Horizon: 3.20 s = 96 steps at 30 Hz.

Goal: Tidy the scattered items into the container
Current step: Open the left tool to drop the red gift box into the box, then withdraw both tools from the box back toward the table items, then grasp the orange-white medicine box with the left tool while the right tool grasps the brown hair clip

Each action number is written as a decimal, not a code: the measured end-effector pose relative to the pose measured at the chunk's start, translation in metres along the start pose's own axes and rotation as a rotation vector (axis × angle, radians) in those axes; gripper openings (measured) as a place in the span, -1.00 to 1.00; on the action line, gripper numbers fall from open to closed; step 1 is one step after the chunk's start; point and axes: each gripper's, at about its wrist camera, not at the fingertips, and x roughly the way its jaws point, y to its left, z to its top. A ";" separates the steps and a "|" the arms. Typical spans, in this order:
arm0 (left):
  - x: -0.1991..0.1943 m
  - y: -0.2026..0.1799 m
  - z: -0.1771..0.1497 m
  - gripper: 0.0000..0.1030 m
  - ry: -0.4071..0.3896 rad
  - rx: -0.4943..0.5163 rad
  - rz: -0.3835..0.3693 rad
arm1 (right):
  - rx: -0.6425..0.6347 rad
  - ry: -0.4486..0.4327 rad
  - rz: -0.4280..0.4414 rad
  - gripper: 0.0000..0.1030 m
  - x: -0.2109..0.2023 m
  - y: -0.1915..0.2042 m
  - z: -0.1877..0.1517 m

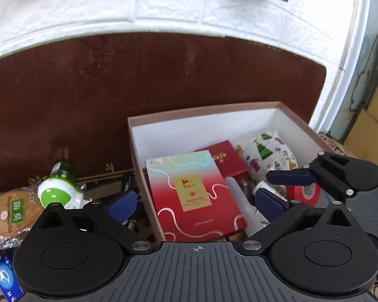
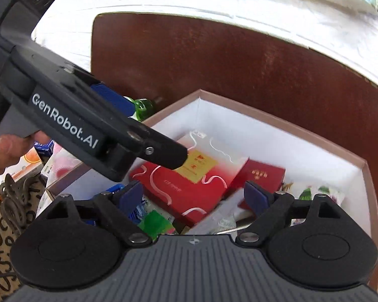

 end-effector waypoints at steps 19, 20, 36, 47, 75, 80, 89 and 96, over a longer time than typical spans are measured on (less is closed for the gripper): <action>-0.031 -0.016 -0.007 1.00 -0.010 0.031 0.003 | 0.061 -0.064 -0.055 0.95 -0.026 0.012 0.009; -0.034 -0.016 -0.008 1.00 -0.010 0.025 0.001 | 0.063 -0.069 -0.057 0.95 -0.028 0.014 0.009; -0.102 -0.032 -0.045 1.00 -0.080 0.026 0.089 | 0.074 -0.147 -0.102 0.98 -0.073 0.060 0.000; -0.136 -0.021 -0.102 1.00 -0.061 -0.030 0.142 | 0.118 -0.144 -0.133 0.99 -0.084 0.118 -0.030; -0.173 0.059 -0.215 1.00 0.025 -0.214 0.284 | 0.141 0.009 0.022 0.99 -0.050 0.229 -0.069; -0.170 0.092 -0.216 0.90 0.043 -0.273 0.277 | 0.128 0.040 0.030 0.99 -0.034 0.242 -0.070; -0.154 0.107 -0.216 0.67 0.076 -0.236 0.259 | -0.031 -0.036 0.012 0.94 -0.026 0.244 -0.061; -0.131 0.111 -0.212 0.67 0.108 -0.209 0.264 | -0.081 -0.014 0.026 0.50 -0.008 0.240 -0.055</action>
